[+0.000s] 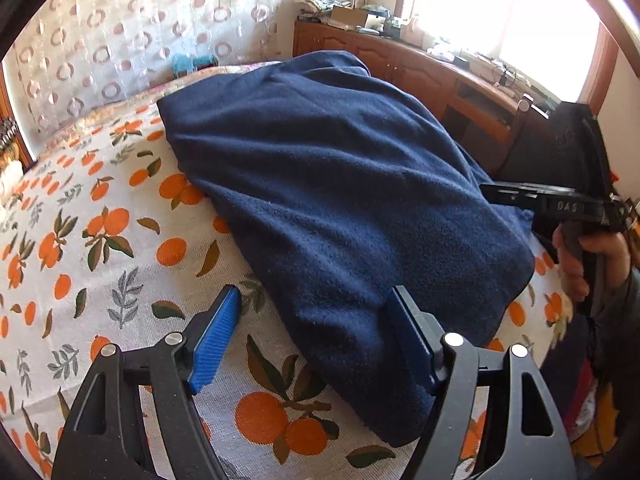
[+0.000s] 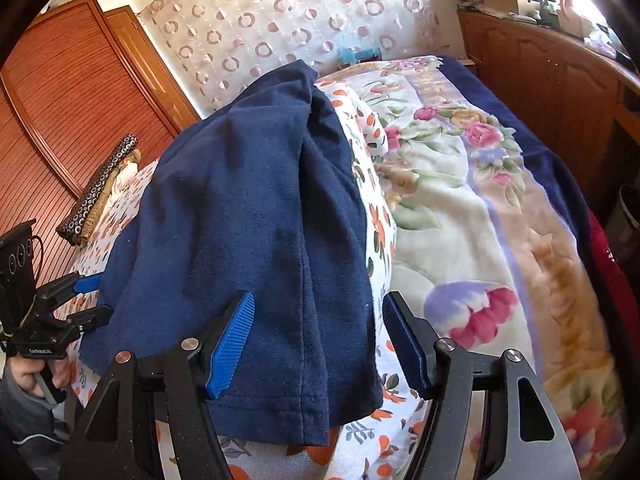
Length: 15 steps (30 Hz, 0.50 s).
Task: Fold small clothes
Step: 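Pinch the navy shirt edge with the left gripper while the right gripper pinches it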
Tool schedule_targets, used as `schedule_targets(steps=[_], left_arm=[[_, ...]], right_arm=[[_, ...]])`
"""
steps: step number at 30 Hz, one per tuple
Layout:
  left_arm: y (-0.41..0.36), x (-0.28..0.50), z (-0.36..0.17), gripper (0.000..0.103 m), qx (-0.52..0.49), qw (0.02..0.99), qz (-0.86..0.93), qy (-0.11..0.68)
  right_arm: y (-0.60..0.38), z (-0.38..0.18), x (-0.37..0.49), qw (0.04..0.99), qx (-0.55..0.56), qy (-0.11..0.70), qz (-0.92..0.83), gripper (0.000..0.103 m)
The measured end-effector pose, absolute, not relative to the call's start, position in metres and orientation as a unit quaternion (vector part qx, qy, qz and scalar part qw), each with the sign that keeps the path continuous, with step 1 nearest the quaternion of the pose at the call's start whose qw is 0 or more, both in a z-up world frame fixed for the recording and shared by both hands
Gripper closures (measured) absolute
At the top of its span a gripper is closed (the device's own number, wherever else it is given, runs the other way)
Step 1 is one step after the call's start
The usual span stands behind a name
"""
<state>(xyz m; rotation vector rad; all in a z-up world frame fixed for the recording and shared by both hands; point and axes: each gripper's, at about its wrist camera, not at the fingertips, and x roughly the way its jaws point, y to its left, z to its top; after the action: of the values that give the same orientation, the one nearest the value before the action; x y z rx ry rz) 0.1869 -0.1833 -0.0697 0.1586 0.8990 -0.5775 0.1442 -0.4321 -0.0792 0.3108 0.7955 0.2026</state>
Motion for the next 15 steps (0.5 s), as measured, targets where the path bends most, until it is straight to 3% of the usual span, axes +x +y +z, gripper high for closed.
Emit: schedule_targets(steps=[5,9,15], left_arm=[[-0.188,0.179,-0.074,0.025,0.091,0.871,-0.257,0.409],[-0.184,0.182,-0.073,0.025,0.083,0.866,-0.261,0.419],[-0.173,0.174,-0.068,0.025,0.037,0.852,-0.276,0.444]], right_arm=[[-0.428,-0.074,0.141,0.905,0.140,0.387,0.110,0.059],[-0.424,-0.069,0.139,0.909,0.113,0.389,0.098,0.066],[-0.431,-0.064,0.134,0.913,0.096,0.387,0.085,0.089]])
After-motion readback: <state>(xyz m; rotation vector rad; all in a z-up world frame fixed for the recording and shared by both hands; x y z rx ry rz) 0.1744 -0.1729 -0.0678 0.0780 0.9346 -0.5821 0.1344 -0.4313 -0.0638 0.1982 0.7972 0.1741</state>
